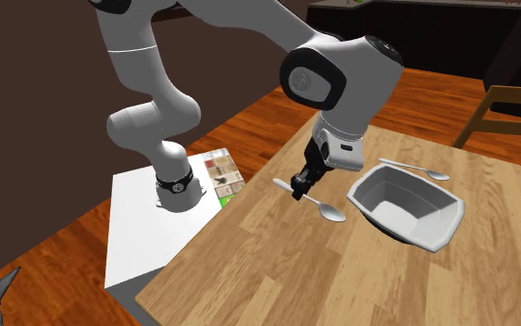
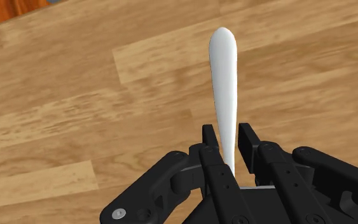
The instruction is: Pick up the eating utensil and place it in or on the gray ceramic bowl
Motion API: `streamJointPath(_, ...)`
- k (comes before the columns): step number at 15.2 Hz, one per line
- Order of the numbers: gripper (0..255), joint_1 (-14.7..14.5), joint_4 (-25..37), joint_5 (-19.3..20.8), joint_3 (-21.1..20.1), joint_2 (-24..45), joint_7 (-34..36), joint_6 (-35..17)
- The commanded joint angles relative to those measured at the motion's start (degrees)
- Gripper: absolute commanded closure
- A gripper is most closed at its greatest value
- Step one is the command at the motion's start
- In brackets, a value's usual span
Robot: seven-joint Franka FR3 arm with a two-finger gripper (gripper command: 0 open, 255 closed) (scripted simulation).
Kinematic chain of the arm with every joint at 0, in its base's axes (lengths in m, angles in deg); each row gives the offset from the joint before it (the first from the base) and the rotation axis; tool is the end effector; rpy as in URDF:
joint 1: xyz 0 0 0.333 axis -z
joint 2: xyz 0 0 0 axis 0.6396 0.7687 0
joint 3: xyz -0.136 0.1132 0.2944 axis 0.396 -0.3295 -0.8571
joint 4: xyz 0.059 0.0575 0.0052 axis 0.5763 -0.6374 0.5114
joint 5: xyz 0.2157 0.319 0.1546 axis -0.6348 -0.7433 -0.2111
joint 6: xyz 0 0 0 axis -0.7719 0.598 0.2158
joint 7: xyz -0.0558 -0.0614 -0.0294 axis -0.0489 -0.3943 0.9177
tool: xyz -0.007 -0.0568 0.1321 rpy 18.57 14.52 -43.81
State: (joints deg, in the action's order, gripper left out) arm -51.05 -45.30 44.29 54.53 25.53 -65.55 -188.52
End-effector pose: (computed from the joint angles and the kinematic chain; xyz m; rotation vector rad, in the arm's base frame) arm 0.3797 0.3181 0.3860 2.9156 0.5434 -0.2957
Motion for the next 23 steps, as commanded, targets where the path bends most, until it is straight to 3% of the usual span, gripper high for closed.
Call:
streamJointPath(1,255,-0.01,1.13,-0.29,0.07,-0.66,-0.23,1.73)
streamJointPath(15,255,0.17,9.07,-1.23,0.78,-3.49,-1.55,12.17)
streamJointPath(23,255,-4.21,31.58,6.45,-3.63,16.8,9.22,17.46)
